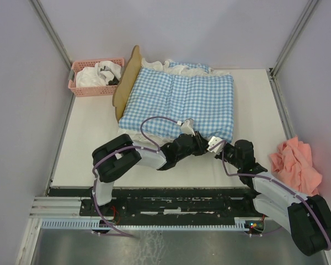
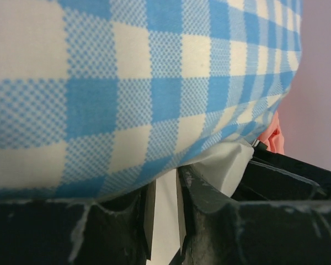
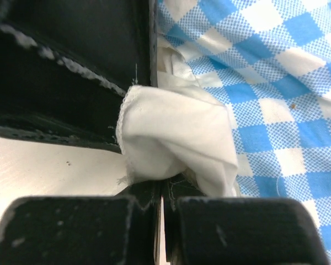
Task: Set up the pet bed
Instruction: Tie the ropes to the bed frame.
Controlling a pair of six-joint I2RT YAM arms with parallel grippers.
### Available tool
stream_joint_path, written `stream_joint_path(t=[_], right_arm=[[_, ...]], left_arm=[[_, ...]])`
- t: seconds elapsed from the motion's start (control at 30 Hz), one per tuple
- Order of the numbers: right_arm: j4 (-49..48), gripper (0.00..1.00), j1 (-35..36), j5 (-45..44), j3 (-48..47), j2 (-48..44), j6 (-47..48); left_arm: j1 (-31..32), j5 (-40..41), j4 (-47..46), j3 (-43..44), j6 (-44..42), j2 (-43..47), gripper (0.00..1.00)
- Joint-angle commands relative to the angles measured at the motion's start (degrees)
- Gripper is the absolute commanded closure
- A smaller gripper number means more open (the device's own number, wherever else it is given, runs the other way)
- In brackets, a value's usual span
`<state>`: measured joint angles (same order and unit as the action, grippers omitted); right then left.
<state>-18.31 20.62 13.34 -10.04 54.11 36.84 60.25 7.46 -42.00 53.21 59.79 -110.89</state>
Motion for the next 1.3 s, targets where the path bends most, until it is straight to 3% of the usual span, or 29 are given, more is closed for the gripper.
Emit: stream_joint_path(t=[0.0, 0.5, 0.87, 1.07, 1.27], right_arm=[[-0.94, 0.98, -0.18, 1.17, -1.27, -0.86, 0.45], [-0.44, 0.98, -0.17, 1.25, -1.31, -1.24, 0.77], [0.28, 0.98, -0.15, 0.94, -1.34, -2.35, 0.52], [0.24, 0.98, -0.15, 0.46, -1.13, -2.9, -0.09], [0.53, 0.98, -0.14, 0.17, -1.14, -3.07, -0.72]], left_arm=[[0.22, 2.03, -1.3, 3.3, 2.07, -2.47, 0.73], [0.26, -1.11, -7.31, 4.19, 4.75, -4.78, 0.67], [0.32, -4.35, -8.26, 4.25, 8.71, -5.76, 0.75], [0.49, -5.0, -8.25, 2.45, 9.26, -4.96, 0.97], [0.62, -4.46, -5.87, 1.81, 7.87, -3.6, 0.94]])
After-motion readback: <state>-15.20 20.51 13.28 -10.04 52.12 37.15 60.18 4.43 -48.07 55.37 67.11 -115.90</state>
